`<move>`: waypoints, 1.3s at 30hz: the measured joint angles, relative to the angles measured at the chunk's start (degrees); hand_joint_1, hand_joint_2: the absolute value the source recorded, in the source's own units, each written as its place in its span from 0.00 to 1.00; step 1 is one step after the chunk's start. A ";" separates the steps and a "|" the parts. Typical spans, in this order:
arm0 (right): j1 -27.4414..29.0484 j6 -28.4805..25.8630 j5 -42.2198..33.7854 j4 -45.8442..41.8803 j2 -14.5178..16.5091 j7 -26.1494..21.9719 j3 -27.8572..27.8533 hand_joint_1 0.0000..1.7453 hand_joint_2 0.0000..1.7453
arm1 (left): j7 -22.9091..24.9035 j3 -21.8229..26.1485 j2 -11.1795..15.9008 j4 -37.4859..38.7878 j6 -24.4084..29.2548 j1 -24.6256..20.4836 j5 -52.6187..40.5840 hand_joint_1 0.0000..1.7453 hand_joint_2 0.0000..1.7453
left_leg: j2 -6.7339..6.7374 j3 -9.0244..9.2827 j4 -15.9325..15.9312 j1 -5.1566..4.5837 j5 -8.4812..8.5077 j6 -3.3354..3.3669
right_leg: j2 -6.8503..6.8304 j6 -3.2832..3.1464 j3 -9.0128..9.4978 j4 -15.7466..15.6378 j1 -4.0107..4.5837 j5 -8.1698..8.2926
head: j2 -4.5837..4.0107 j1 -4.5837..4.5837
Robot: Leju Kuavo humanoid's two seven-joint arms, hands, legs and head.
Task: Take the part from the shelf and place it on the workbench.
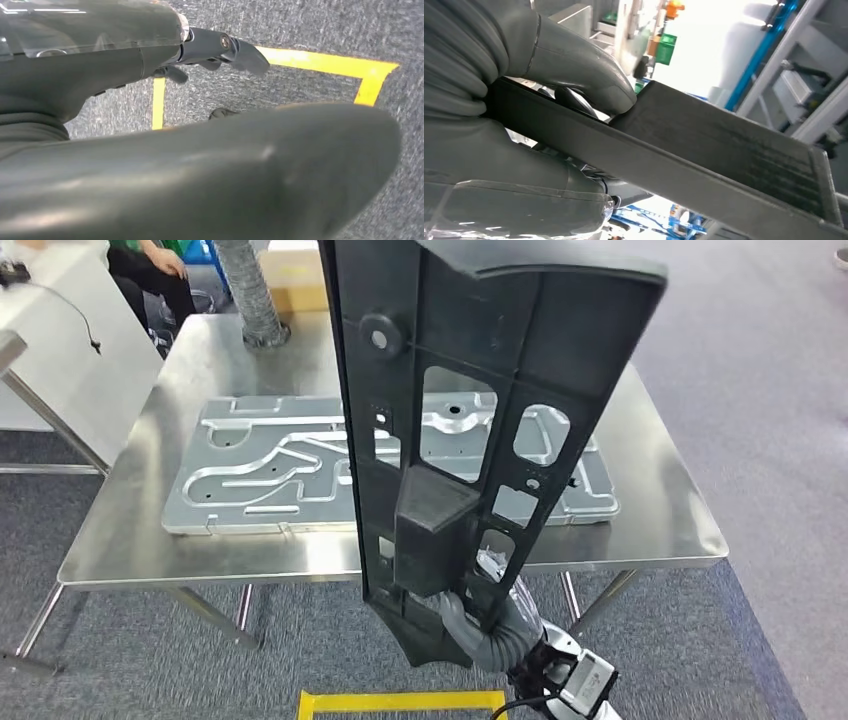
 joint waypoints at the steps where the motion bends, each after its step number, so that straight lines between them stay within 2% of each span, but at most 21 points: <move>1: 0.02 -0.47 0.35 -0.44 0.00 -0.10 -0.09 1.00 1.00 | 0.01 0.00 -0.01 0.00 -0.01 -0.03 -0.01 0.00 0.00 | -0.14 0.44 -0.19 0.05 0.11 0.44 | -0.05 0.36 0.07 0.23 -0.06 -0.13 | 0.00 0.01; 3: -0.10 -1.48 0.90 -1.61 -0.01 -0.25 -0.69 1.00 1.00 | 0.06 0.01 -0.01 0.00 -0.02 -0.11 0.02 0.00 0.00 | -0.31 1.49 -0.66 0.17 -0.19 1.20 | -0.17 0.86 -1.00 2.97 -0.17 -0.56 | 0.00 0.02; 6: -0.33 -2.48 1.19 -3.02 -0.07 -0.28 -2.20 1.00 1.00 | 0.15 0.01 0.00 0.00 0.06 -0.19 0.13 0.00 0.00 | -0.37 2.80 -0.89 0.10 -1.14 1.90 | -0.23 1.37 -7.54 13.39 -0.24 -4.11 | 0.00 0.02; 8: -0.32 -2.79 1.19 -3.42 -0.13 -0.19 -2.99 1.00 1.00 | 0.20 0.03 -0.01 0.00 0.12 -0.14 0.16 0.00 0.00 | -0.47 3.86 -0.88 0.00 -2.06 1.96 | -0.23 1.46 -11.15 17.01 -0.25 -5.51 | 0.00 0.02; 9: -0.33 -2.97 1.19 -3.55 -0.14 -0.09 -3.33 1.00 1.00 | 0.21 0.04 -0.01 0.00 0.13 -0.12 0.17 0.00 0.00 | -0.56 4.53 -0.87 -0.04 -2.53 1.90 | -0.23 1.37 -11.51 15.85 -0.24 -4.49 | 0.00 0.02; 12: -0.83 -4.12 1.55 -3.87 -0.15 0.48 -5.13 1.00 1.00 | -0.04 0.18 -0.07 0.00 0.11 -0.13 0.20 0.00 0.00 | -0.86 6.54 -0.80 -0.16 -4.06 1.41 | -0.22 0.59 -8.96 5.04 0.02 3.45 | 0.00 0.02; 14: -1.70 -8.24 5.48 -3.92 -0.14 2.13 -7.31 1.00 1.00 | -0.28 0.43 -0.12 0.00 0.18 -0.22 0.28 0.00 0.00 | -1.03 7.13 -0.60 -0.28 -4.86 0.79 | -0.16 -0.10 -8.08 1.41 0.36 6.02 | 0.00 0.02; 16: -3.54 -18.52 17.12 -3.51 -0.14 7.49 -10.27 1.00 1.00 | -0.58 0.78 -0.13 -0.01 0.53 -0.34 0.45 0.00 0.00 | -1.08 7.41 -0.41 -0.41 -5.11 0.15 | -0.09 -0.78 -7.85 1.20 0.36 5.92 | 0.00 0.03; 18: -6.60 -30.68 34.79 -2.09 -0.17 15.05 -13.55 1.00 1.00 | -0.99 0.97 -0.18 -0.02 0.95 -0.37 0.52 0.00 0.00 | -0.91 6.90 1.10 -0.42 -5.97 -0.34 | -0.12 -1.38 -7.08 0.56 0.06 5.96 | 0.00 0.04; 20: -9.47 -37.06 50.00 -0.18 -0.24 19.38 -16.22 1.00 1.00 | -1.25 1.01 -0.25 -0.02 1.11 -0.40 0.42 0.00 0.00 | -0.70 3.94 6.77 -0.22 -8.74 -0.83 | -0.17 -1.77 -6.44 0.09 -0.11 5.83 | 0.00 0.03; 22: -10.81 -38.13 56.07 1.48 -0.28 20.78 -17.50 1.00 1.00 | -1.32 1.04 -0.26 -0.02 1.09 -0.39 0.28 0.00 0.00 | -0.60 -0.50 13.97 -0.04 -11.38 -1.32 | -0.19 -1.96 -6.22 0.05 -0.09 5.52 | 0.00 0.03; 23: -11.12 -38.11 56.92 2.24 -0.34 21.81 -17.78 1.00 1.00 | -1.33 1.05 -0.26 -0.02 0.98 -0.36 0.19 0.00 0.00 | -0.55 -2.04 15.70 0.00 -11.42 -1.49 | -0.20 -1.96 -6.08 0.07 -0.08 5.34 | 0.00 0.03; 24: -11.59 -37.99 57.78 3.13 -0.49 23.39 -18.04 1.00 1.00 | -1.34 1.05 -0.26 -0.02 0.85 -0.34 0.08 0.00 0.00 | -0.50 -2.60 15.29 0.02 -10.22 -1.54 | -0.21 -1.91 -5.88 0.08 -0.08 5.16 | 0.00 0.03; 25: -12.43 -37.54 59.77 4.27 -0.82 25.45 -18.25 1.00 1.00 | -1.35 1.05 -0.26 -0.02 0.70 -0.32 -0.08 0.00 0.00 | -0.44 -2.12 12.76 0.03 -7.91 -1.48 | -0.21 -1.84 -5.60 0.09 -0.08 4.96 | 0.00 0.03; 27: -15.38 -35.80 66.87 7.67 -2.05 29.94 -18.40 1.00 1.00 | -1.37 1.05 -0.19 -0.02 0.44 -0.35 -0.42 0.00 0.00 | -0.30 0.17 5.01 -0.01 -2.67 -1.08 | -0.17 -1.59 -5.08 0.16 -0.03 4.62 | 0.00 0.03; 28: -17.17 -34.75 70.96 9.82 -2.77 31.75 -18.23 1.00 1.00 | -1.37 1.04 -0.14 -0.02 0.31 -0.45 -0.62 0.00 0.00 | -0.22 1.04 1.92 -0.12 -1.40 -0.75 | -0.13 -1.37 -5.07 0.23 0.03 4.54 | 0.00 0.03; 29: -18.84 -33.91 74.56 11.96 -3.45 33.13 -17.97 1.00 1.00 | -1.37 1.03 -0.07 -0.02 0.19 -0.54 -0.79 0.00 0.00 | -0.21 1.40 0.22 -0.25 -0.72 -0.33 | -0.08 -1.05 -5.18 0.30 0.10 4.50 | 0.00 0.03; 33: -24.50 -32.43 83.46 19.79 -5.10 35.30 -15.90 1.00 1.00 | -1.46 1.03 0.04 -0.02 -0.08 -0.48 -1.18 0.00 0.00 | -0.42 1.49 -0.93 -0.16 -0.16 1.12 | -0.29 0.36 -5.73 1.05 0.16 3.65 | 0.00 0.04; 35: -29.10 -31.97 86.16 25.81 -5.34 35.56 -13.24 1.00 1.00 | -1.60 1.03 0.06 -0.02 -0.19 -0.78 -1.34 0.00 0.00 | -0.35 1.55 -1.19 -0.01 0.09 1.46 | -0.37 0.78 -7.84 5.46 -0.03 1.09 | 0.00 0.04; 37: -32.98 -31.71 87.29 32.47 -5.33 35.10 -9.80 1.00 1.00 | -1.83 1.02 0.09 -0.02 -0.24 -1.15 -1.45 0.00 0.00 | -0.37 1.54 -1.13 -0.05 0.03 1.65 | -0.40 1.10 -11.52 13.17 -0.17 -2.08 | 0.00 0.03; 39: -35.41 -31.58 86.87 38.06 -4.83 33.12 -6.59 1.00 1.00 | -2.04 1.02 0.10 -0.02 -0.26 -1.16 -1.36 0.00 0.00 | -0.51 1.70 -1.00 -0.05 -0.18 1.68 | -0.41 1.23 -13.42 16.42 -0.33 -2.00 | 0.00 0.03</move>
